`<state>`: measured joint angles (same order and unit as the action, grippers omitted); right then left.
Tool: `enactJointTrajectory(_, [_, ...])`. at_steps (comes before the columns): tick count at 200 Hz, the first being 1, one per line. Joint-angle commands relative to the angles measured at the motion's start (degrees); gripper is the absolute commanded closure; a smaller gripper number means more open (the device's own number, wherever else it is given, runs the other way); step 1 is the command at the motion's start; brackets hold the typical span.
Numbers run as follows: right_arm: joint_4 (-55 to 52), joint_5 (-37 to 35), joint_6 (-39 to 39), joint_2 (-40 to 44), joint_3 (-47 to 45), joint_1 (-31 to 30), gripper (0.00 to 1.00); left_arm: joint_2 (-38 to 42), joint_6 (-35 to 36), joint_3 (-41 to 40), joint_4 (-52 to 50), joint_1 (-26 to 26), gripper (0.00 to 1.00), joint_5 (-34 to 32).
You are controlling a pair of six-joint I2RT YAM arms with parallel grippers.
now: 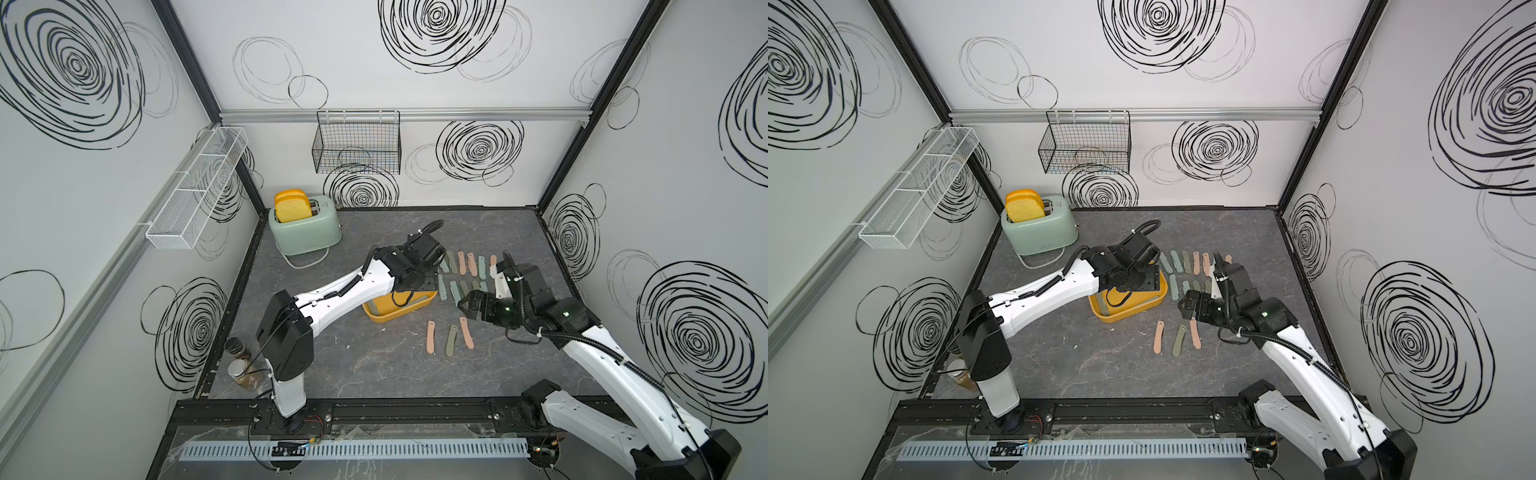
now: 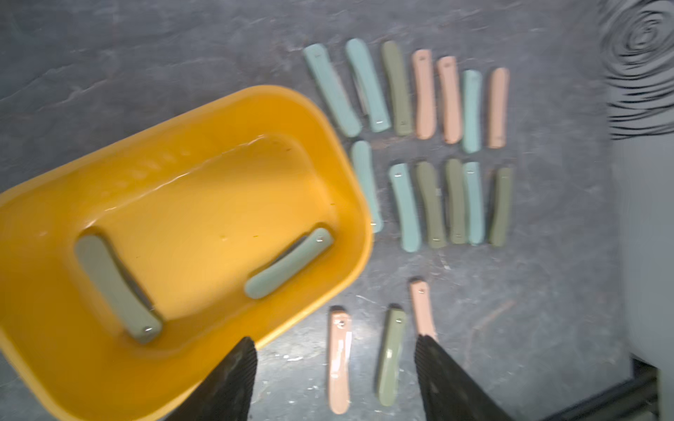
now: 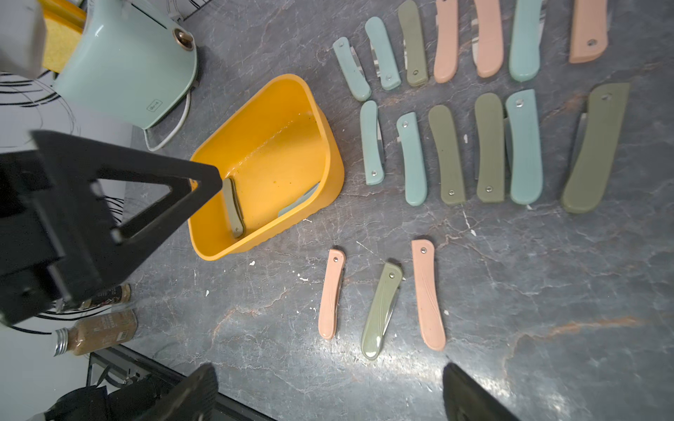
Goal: Take the fruit knife out of the storage box
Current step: Pick up the fruit knife from the storage box.
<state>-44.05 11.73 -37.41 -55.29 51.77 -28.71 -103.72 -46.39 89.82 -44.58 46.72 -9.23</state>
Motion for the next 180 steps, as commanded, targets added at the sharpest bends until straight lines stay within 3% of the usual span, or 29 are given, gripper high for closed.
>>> enactJointTrajectory(1, [5.4,1.5,2.1,-4.1,1.8,-0.7,0.01,1.7,-0.3,-4.5,-2.1,-2.3,0.29,-5.5])
enactJointTrajectory(80, [10.7,3.9,4.9,-13.8,4.8,-1.2,0.01,-7.2,-0.7,-1.6,-3.9,-7.8,0.34,-9.6])
enactJointTrajectory(102, [10.6,3.7,6.2,-14.8,5.0,-1.0,0.01,-9.5,-2.5,-1.2,-4.4,-7.9,0.35,-9.8])
enactJointTrajectory(132, [11.0,4.7,7.3,-16.1,4.9,-0.6,0.01,-13.7,-8.9,1.5,-10.8,-7.9,0.37,-15.0])
enactJointTrajectory(180, [11.5,5.6,8.7,-17.4,4.4,0.3,0.01,-16.3,-12.9,0.0,-12.0,-8.2,0.37,-15.0])
